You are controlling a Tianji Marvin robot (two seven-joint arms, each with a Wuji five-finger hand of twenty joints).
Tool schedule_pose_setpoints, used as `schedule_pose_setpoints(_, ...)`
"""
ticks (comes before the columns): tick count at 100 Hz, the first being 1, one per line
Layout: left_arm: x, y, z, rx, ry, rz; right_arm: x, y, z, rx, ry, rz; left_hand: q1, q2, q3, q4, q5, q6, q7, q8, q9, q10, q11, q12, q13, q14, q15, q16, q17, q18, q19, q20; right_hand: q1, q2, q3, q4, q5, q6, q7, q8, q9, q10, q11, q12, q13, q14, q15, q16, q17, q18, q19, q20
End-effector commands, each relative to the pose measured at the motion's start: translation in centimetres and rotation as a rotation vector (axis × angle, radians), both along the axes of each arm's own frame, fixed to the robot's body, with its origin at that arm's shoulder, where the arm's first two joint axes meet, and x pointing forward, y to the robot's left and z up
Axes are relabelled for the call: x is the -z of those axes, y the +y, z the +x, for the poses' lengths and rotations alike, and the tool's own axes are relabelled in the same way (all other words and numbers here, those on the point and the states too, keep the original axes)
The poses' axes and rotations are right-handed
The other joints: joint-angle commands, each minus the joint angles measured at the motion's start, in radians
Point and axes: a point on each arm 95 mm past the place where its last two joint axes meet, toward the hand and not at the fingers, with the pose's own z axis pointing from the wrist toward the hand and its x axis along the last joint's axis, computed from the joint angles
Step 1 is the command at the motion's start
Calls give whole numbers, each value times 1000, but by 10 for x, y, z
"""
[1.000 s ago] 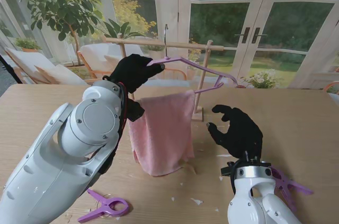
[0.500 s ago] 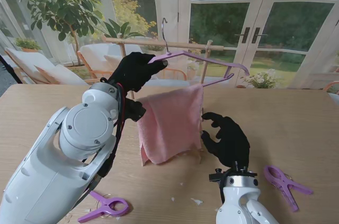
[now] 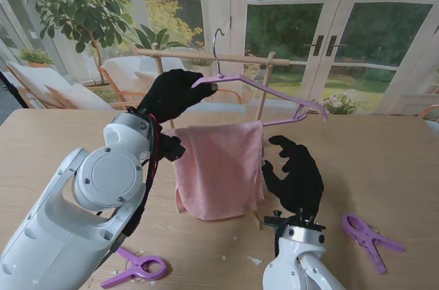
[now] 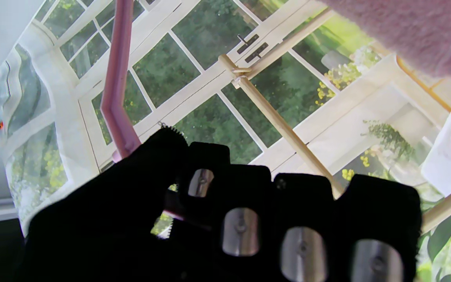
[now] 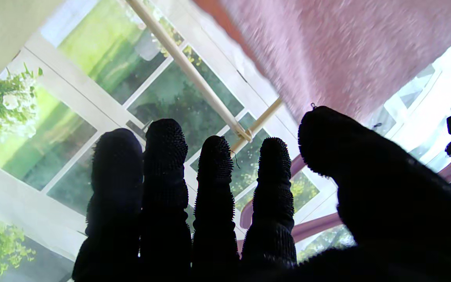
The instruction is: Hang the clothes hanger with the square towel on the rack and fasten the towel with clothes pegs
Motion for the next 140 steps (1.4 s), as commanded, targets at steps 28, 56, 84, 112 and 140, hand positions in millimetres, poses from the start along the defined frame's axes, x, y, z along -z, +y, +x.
schedule_pose_setpoints(28,13,-3,-3,59,9,-11,10,-2,8,63,41,95,-29,-22,75,48,73,52,67,43,41,-92,78,-12,43,-90,140,20,31,19,299,48,-1,23,-9,2,-49,37,-30,-2,-26,-32,25,12,-14,-30,25,12,-12,-39,22,511)
schedule_pose_setpoints(56,13,-7,-2,78,32,-25,17,6,24,50,81,129,-32,-20,78,46,75,51,68,42,41,-93,80,-13,43,-91,140,21,31,21,299,50,-14,5,2,0,35,36,17,-4,21,-35,35,14,13,-32,34,12,-4,-33,25,512)
schedule_pose_setpoints(84,14,-6,-4,71,41,-20,18,16,23,28,76,139,-30,-18,76,46,71,51,67,42,41,-93,80,-14,44,-92,140,21,31,20,299,49,26,-26,6,-62,122,11,160,0,62,-31,36,18,35,-30,41,11,7,-26,27,508)
schedule_pose_setpoints(112,14,-5,-3,47,40,-5,18,17,11,25,53,118,-30,-15,73,46,69,51,67,43,41,-93,80,-15,44,-94,139,21,32,16,299,48,235,-64,239,8,50,85,122,-9,-22,5,19,-21,-3,-23,35,-1,-8,-27,25,507)
schedule_pose_setpoints(140,16,-6,-4,47,58,-6,16,22,8,5,42,142,-28,-16,72,48,69,50,68,43,41,-93,80,-15,44,-95,139,20,32,14,299,46,114,-40,84,-39,78,117,256,6,-6,-14,63,14,11,-34,56,14,-3,-28,29,505)
